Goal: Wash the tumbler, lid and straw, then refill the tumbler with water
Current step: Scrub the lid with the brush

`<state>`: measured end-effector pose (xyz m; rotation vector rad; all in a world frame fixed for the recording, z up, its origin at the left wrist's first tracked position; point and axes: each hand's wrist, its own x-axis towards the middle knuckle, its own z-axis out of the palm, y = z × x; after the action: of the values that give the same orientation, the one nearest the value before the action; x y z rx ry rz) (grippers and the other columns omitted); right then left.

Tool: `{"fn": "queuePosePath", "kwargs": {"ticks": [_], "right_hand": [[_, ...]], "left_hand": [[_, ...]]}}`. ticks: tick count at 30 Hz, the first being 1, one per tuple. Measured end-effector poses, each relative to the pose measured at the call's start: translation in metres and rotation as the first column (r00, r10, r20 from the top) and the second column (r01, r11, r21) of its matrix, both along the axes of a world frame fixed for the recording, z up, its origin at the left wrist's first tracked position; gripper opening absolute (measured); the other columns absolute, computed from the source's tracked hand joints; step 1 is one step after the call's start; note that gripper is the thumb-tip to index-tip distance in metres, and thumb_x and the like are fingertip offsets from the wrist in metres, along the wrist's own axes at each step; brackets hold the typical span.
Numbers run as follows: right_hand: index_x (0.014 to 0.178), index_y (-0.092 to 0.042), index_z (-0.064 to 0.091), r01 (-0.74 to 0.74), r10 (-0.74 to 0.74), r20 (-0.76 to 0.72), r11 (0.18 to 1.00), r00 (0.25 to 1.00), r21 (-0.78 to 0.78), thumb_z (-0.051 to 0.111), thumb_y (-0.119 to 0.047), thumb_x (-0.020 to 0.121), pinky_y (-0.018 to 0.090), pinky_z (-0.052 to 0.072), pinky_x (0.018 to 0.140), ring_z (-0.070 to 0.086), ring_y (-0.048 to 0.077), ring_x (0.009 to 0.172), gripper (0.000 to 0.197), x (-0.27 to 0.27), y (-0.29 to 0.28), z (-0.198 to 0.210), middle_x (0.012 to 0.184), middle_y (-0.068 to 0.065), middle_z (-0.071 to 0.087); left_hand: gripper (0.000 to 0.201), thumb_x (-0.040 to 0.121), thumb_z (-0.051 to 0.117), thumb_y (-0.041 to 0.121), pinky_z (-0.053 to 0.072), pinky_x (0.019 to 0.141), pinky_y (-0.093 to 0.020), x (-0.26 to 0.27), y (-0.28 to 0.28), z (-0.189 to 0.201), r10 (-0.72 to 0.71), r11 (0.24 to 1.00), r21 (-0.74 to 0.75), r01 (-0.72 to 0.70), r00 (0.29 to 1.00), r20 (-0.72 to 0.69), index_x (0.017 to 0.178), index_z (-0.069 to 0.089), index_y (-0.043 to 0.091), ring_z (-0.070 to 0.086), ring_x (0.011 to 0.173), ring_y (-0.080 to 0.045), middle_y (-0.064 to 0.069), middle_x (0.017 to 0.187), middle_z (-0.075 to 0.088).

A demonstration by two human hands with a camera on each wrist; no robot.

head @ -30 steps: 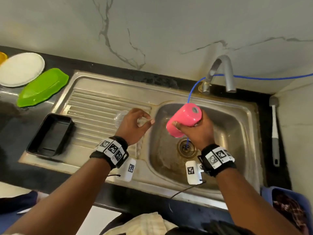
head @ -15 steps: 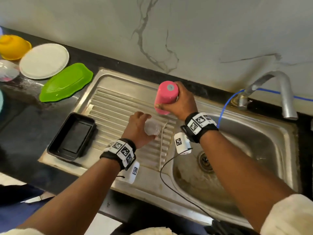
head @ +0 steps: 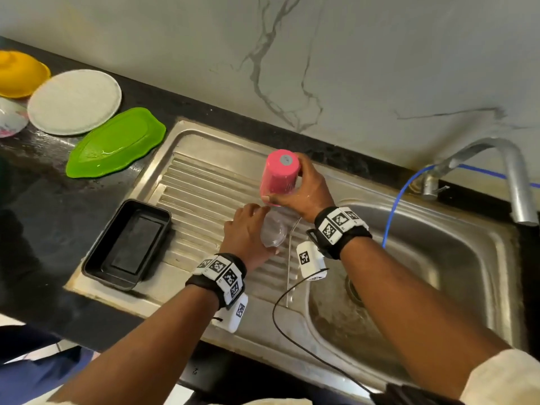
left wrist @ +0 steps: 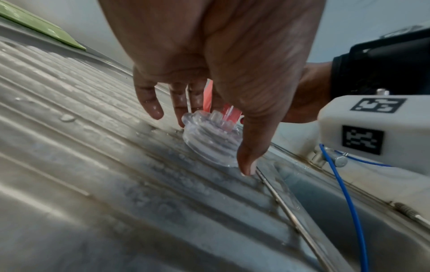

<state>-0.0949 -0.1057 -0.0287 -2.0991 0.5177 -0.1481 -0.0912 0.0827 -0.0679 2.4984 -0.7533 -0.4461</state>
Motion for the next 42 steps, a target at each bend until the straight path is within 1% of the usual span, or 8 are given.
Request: {"fn": "queuePosePath", "kwargs": {"ticks": [4,10,15,21,24,33,39,42], "right_hand": [[0.15,-0.022,0.044,0.032,-0.033,-0.049,0.999,0.998,-0.021,0.093,-0.05,0.075,0.028,0.042,0.104,0.052,0.015,0.132,0.094,-0.033,-0.007,0.001,0.148,0.001,0.055],[0.105,-0.027,0.067,0.198,-0.189,-0.059,0.953,0.98,0.229,0.068,-0.043,0.101,0.022,0.052,0.074,0.072,0.01,0.089,0.017,-0.105,-0.02,0.002,0.099,-0.006,0.075],[0.111,-0.017,0.069,0.289,-0.251,-0.142,0.852,0.957,0.436,0.06,-0.044,0.106,0.038,0.062,0.064,0.077,0.022,0.074,0.03,-0.159,-0.03,0.007,0.096,0.009,0.077],[0.111,-0.01,0.073,0.337,-0.345,-0.085,0.785,0.935,0.521,0.069,-0.038,0.102,0.035,0.064,0.061,0.074,0.016,0.066,0.03,-0.22,-0.069,0.03,0.09,0.008,0.076],[0.114,-0.012,0.072,0.316,-0.348,-0.052,0.767,0.936,0.559,0.074,-0.031,0.099,0.034,0.064,0.064,0.078,0.019,0.077,0.025,-0.251,-0.095,0.033,0.09,0.005,0.08],[0.114,-0.011,0.072,0.412,-0.521,-0.015,0.658,0.854,0.63,0.071,-0.031,0.1,0.034,0.065,0.07,0.079,0.024,0.087,0.024,-0.298,-0.161,0.029,0.1,0.014,0.08],[0.123,-0.01,0.07,0.479,-0.591,-0.05,0.599,0.805,0.641,0.072,-0.033,0.1,0.032,0.065,0.071,0.079,0.029,0.096,0.032,-0.313,-0.179,0.026,0.108,0.013,0.079],[0.122,-0.007,0.07,0.498,-0.595,-0.063,0.605,0.801,0.622,0.072,-0.029,0.101,0.03,0.065,0.069,0.078,0.03,0.096,0.031,-0.317,-0.182,0.031,0.108,0.014,0.078]], "left_hand": [[0.094,0.061,0.097,0.026,0.049,0.1,-0.046,-0.003,-0.004,0.011,0.018,0.981,-0.191,-0.017,1.0,0.004,0.144,0.054,0.014,0.051,0.121,-0.031,-0.009,0.135,0.055],[0.088,0.057,0.098,0.015,0.043,0.099,-0.032,-0.029,-0.028,0.03,-0.055,0.927,-0.368,0.071,0.997,0.053,0.135,0.059,0.005,0.054,0.12,-0.032,-0.013,0.133,0.056],[0.085,0.06,0.095,0.023,0.05,0.103,-0.044,-0.065,-0.07,0.04,-0.163,0.892,-0.411,0.187,0.982,0.093,0.134,0.06,0.004,0.057,0.12,-0.032,-0.012,0.131,0.058],[0.086,0.062,0.083,0.043,0.044,0.105,-0.029,-0.12,-0.123,0.052,-0.184,0.893,-0.394,0.219,0.975,0.124,0.137,0.06,0.007,0.056,0.122,-0.027,-0.01,0.135,0.057],[0.085,0.065,0.082,0.051,0.047,0.109,-0.038,-0.141,-0.155,0.057,-0.213,0.891,-0.37,0.262,0.962,0.171,0.134,0.061,0.008,0.054,0.127,-0.027,-0.008,0.134,0.059],[0.071,0.079,0.084,0.035,0.05,0.098,-0.027,-0.164,-0.215,0.077,-0.237,0.861,-0.44,0.255,0.967,0.095,0.141,0.058,0.012,0.059,0.12,-0.018,-0.005,0.137,0.055],[0.035,0.093,0.075,0.024,0.054,0.081,-0.03,-0.131,-0.26,0.084,-0.13,0.916,-0.394,0.075,0.985,-0.117,0.126,0.066,0.018,0.067,0.087,-0.016,0.003,0.113,0.068],[0.029,0.094,0.074,0.023,0.053,0.089,-0.031,-0.117,-0.285,0.085,-0.129,0.939,-0.333,0.087,0.986,-0.107,0.122,0.07,0.017,0.065,0.088,-0.017,0.002,0.108,0.07]]}}
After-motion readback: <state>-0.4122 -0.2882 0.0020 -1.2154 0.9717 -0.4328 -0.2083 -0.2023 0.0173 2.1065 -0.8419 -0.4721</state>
